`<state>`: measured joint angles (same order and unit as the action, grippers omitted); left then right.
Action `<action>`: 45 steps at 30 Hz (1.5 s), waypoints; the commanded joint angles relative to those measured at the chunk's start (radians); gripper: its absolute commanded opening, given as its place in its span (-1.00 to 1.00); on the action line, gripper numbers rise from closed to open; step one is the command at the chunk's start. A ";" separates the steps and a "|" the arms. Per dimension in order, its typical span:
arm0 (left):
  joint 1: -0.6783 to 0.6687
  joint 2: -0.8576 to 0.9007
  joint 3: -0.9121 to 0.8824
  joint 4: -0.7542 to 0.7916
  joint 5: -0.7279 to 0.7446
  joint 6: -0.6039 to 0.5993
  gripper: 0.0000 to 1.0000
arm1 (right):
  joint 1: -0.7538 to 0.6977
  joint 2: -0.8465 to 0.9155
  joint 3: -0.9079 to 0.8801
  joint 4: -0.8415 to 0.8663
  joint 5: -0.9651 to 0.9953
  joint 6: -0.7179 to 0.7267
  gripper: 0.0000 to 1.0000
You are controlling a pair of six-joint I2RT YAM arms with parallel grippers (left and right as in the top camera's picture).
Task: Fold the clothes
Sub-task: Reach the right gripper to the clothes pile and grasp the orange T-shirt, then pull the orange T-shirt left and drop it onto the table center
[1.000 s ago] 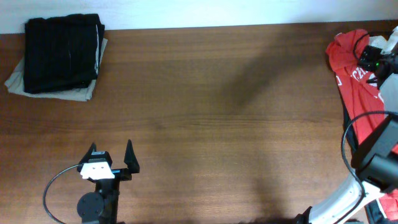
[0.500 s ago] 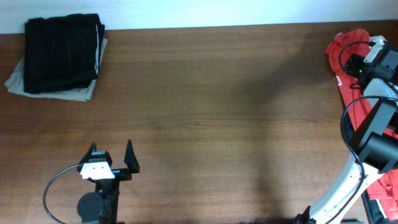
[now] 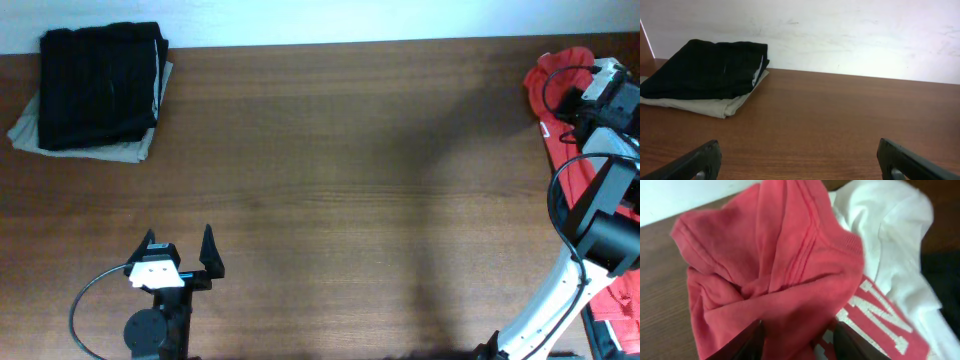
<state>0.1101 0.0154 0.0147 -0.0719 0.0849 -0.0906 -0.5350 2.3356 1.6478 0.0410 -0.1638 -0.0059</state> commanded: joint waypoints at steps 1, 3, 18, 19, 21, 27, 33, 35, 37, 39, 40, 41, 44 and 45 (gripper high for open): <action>0.005 -0.007 -0.006 -0.002 -0.003 0.016 0.98 | 0.004 0.038 0.019 0.017 -0.013 0.012 -0.09; 0.005 -0.007 -0.006 -0.002 -0.003 0.016 0.98 | 0.005 0.038 0.019 0.036 -0.013 0.012 -0.25; 0.005 -0.007 -0.006 -0.002 -0.003 0.016 0.98 | 0.007 -0.020 0.032 0.053 -0.013 0.015 -0.89; 0.005 -0.007 -0.006 -0.002 -0.003 0.016 0.98 | 0.011 -0.042 0.032 0.044 -0.015 0.016 -0.93; 0.005 -0.007 -0.006 -0.002 -0.003 0.016 0.98 | 0.021 -0.082 0.032 0.018 -0.026 0.016 -0.92; 0.005 -0.007 -0.006 -0.002 -0.003 0.016 0.99 | 0.126 -0.246 0.032 -0.069 -0.054 0.015 -0.93; 0.005 -0.007 -0.006 -0.002 -0.003 0.016 0.98 | 0.349 -0.405 0.032 -0.203 -0.073 0.016 -0.92; 0.005 -0.007 -0.006 -0.002 -0.003 0.016 0.99 | 0.453 -0.420 0.032 -0.238 -0.115 0.030 -0.92; 0.005 -0.007 -0.006 -0.002 -0.003 0.016 0.98 | 0.566 -0.416 0.032 -0.255 -0.140 0.087 -0.92; 0.005 -0.008 -0.006 -0.002 -0.003 0.016 0.98 | 0.721 -0.410 0.032 -0.262 -0.143 0.120 -0.92; 0.005 -0.007 -0.006 -0.002 -0.003 0.016 0.98 | 0.792 -0.409 0.032 -0.259 -0.142 0.120 -0.92; 0.005 -0.007 -0.006 -0.002 -0.003 0.016 0.99 | 0.846 -0.406 0.032 -0.254 -0.139 0.120 -0.92; 0.005 -0.007 -0.006 -0.002 -0.003 0.016 0.98 | 1.064 -0.390 0.032 -0.239 -0.066 0.170 -0.88; 0.005 -0.007 -0.006 -0.002 -0.003 0.016 0.98 | 1.107 -0.388 0.032 -0.236 -0.019 0.184 -0.47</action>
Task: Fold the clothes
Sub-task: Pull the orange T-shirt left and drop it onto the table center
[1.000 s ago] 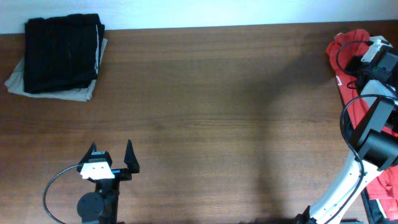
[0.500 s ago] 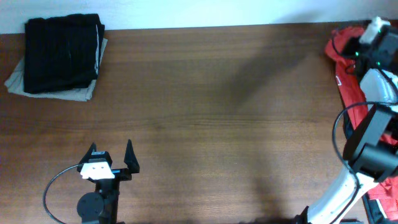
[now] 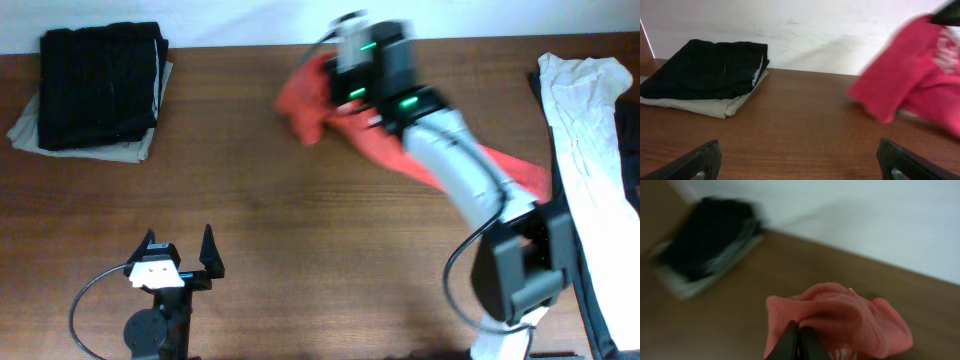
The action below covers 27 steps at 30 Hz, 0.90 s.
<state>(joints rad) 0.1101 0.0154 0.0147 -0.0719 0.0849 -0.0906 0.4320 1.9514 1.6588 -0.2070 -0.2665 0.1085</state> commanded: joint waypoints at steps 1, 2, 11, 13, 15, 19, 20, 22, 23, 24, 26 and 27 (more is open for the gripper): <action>0.005 -0.007 -0.006 -0.002 -0.003 0.016 0.98 | 0.177 -0.002 0.021 0.017 0.132 0.069 -0.18; 0.005 -0.007 -0.006 -0.002 -0.003 0.016 0.99 | 0.211 -0.002 0.021 0.022 0.181 0.069 -0.07; 0.005 -0.007 -0.006 -0.002 -0.003 0.016 0.98 | 0.153 -0.060 0.021 -0.009 0.340 0.087 0.97; 0.005 -0.007 -0.006 -0.002 -0.003 0.016 0.98 | 0.072 -0.097 0.021 -0.085 0.338 0.119 0.97; 0.005 -0.007 -0.006 -0.002 -0.003 0.016 0.98 | 0.003 -0.121 0.021 -0.167 0.338 0.118 0.97; 0.005 -0.007 -0.006 -0.002 -0.003 0.016 0.98 | -0.138 -0.114 0.018 -0.465 0.338 0.118 0.97; 0.005 -0.007 -0.006 -0.002 -0.003 0.016 0.98 | -0.156 -0.108 0.014 -0.509 0.338 0.118 0.97; 0.005 -0.007 -0.006 -0.002 -0.003 0.016 0.98 | -0.191 -0.088 0.004 -0.583 0.338 0.118 0.97; 0.005 -0.007 -0.006 -0.002 -0.003 0.016 0.98 | -0.213 -0.074 -0.009 -0.620 0.320 0.118 0.97; 0.005 -0.007 -0.006 -0.002 -0.003 0.016 0.99 | -0.224 -0.065 -0.020 -0.624 0.298 0.118 0.97; 0.005 -0.007 -0.006 -0.002 -0.003 0.016 0.98 | -0.239 -0.050 -0.045 -0.623 0.249 0.118 0.97; 0.005 -0.007 -0.006 -0.002 -0.003 0.016 0.98 | -0.243 -0.042 -0.047 -0.623 0.247 0.118 0.97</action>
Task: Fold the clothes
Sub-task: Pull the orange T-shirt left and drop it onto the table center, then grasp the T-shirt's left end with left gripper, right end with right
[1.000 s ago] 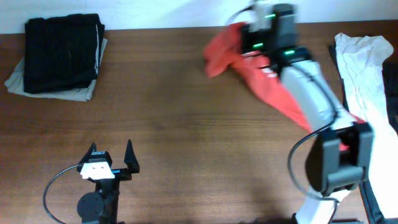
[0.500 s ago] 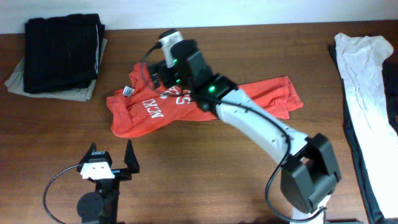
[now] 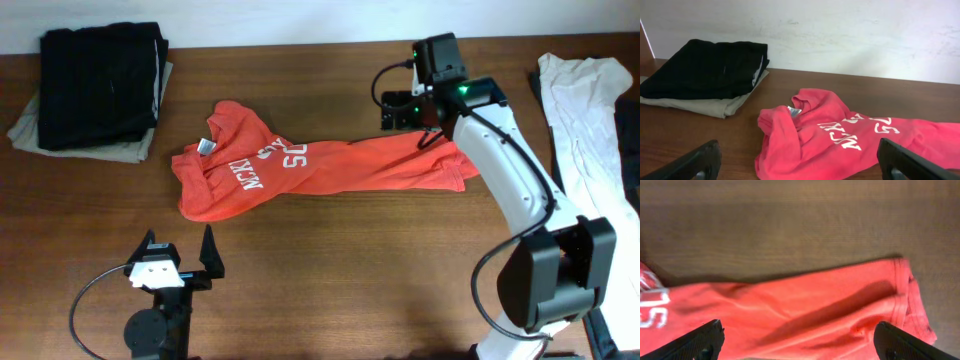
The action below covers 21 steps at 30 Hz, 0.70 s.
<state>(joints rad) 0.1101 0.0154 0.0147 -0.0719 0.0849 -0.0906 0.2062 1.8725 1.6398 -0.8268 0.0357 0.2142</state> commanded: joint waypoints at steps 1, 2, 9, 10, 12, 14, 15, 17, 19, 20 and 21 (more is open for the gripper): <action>0.005 -0.007 -0.006 -0.002 -0.003 0.016 0.98 | -0.017 0.047 -0.028 -0.004 -0.054 0.012 0.97; 0.005 -0.007 -0.006 -0.002 -0.003 0.016 0.98 | -0.017 0.048 -0.028 -0.004 -0.054 0.012 0.97; 0.004 -0.008 -0.005 0.046 0.040 -0.011 0.98 | -0.017 0.047 -0.028 0.004 -0.061 0.012 0.97; 0.004 -0.007 -0.005 0.114 0.127 -0.018 0.98 | -0.017 0.047 -0.028 0.007 -0.061 0.012 0.97; 0.004 -0.007 -0.005 0.197 0.185 -0.018 0.98 | -0.017 0.047 -0.028 0.015 -0.061 0.012 0.97; 0.004 -0.007 0.008 0.261 0.182 -0.018 0.98 | -0.017 0.047 -0.028 0.019 -0.061 0.012 0.98; 0.005 -0.004 0.024 0.263 0.181 -0.018 0.98 | -0.017 0.047 -0.028 0.019 -0.061 0.012 0.97; 0.005 0.024 0.066 0.258 0.180 -0.018 0.98 | -0.017 0.047 -0.028 0.018 -0.061 0.012 0.97; 0.005 0.125 0.171 0.178 0.153 -0.018 0.99 | -0.017 0.047 -0.028 0.018 -0.062 0.012 0.97; 0.005 0.196 0.235 0.113 0.136 -0.018 0.98 | -0.017 0.047 -0.028 0.018 -0.062 0.012 0.97; 0.005 0.274 0.301 0.045 0.130 -0.017 0.98 | -0.017 0.047 -0.028 0.017 -0.062 0.012 0.98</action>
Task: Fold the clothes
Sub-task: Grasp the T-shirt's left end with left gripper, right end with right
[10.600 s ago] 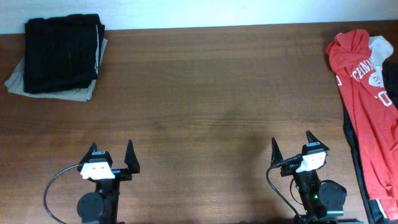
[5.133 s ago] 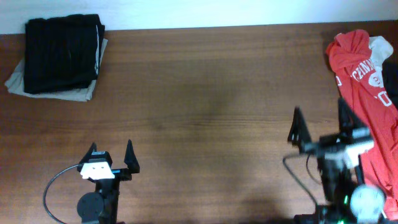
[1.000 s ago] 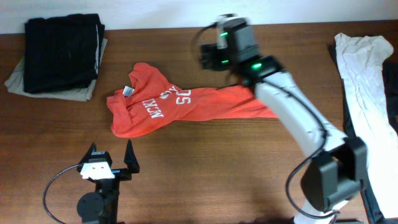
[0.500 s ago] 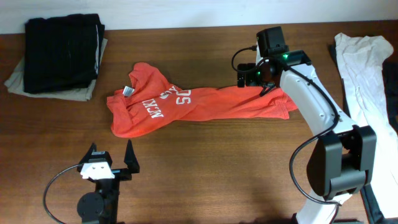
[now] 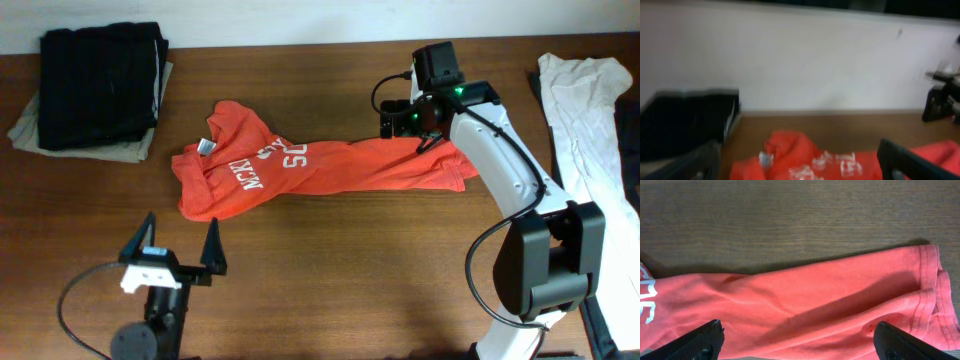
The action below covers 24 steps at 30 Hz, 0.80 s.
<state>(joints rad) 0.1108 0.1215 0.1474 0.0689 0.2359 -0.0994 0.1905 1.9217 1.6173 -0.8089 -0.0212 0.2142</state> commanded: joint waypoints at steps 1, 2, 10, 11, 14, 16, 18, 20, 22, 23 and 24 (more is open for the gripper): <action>0.005 0.266 0.241 -0.166 -0.023 0.000 0.99 | -0.001 -0.002 -0.005 -0.007 -0.005 0.012 0.97; 0.005 0.348 0.298 -0.213 -0.023 0.008 0.98 | -0.001 -0.002 -0.005 -0.019 -0.005 0.012 0.97; 0.005 1.020 0.655 -0.448 0.125 0.040 0.98 | -0.119 -0.002 -0.005 -0.230 0.063 0.157 0.97; 0.005 1.070 0.656 -0.449 0.147 0.040 0.98 | -0.152 -0.002 -0.005 -0.260 0.059 0.161 0.97; 0.005 1.189 0.656 -0.468 0.150 0.040 0.98 | -0.233 -0.002 -0.009 -0.330 0.051 0.161 0.97; 0.005 1.239 0.656 -0.467 0.150 0.040 0.98 | -0.257 -0.002 -0.026 -0.340 0.051 0.159 0.97; 0.005 1.275 0.656 -0.467 0.150 0.040 0.98 | -0.262 -0.002 -0.054 -0.327 0.051 0.158 0.97; 0.005 1.302 0.656 -0.465 0.149 0.040 0.98 | -0.261 -0.002 -0.113 -0.257 0.051 0.158 0.99; 0.005 1.311 0.656 -0.464 0.149 0.040 0.98 | -0.261 -0.002 -0.184 -0.164 0.048 0.161 0.84; 0.005 1.311 0.656 -0.464 0.149 0.040 0.98 | -0.261 -0.002 -0.214 -0.121 0.032 0.161 0.66; 0.005 1.311 0.656 -0.464 0.149 0.040 0.98 | -0.261 -0.002 -0.232 -0.092 0.021 0.161 0.57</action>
<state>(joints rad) 0.1120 1.4261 0.7891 -0.3973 0.3656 -0.0723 -0.0750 1.9228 1.4460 -0.9581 0.0174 0.3710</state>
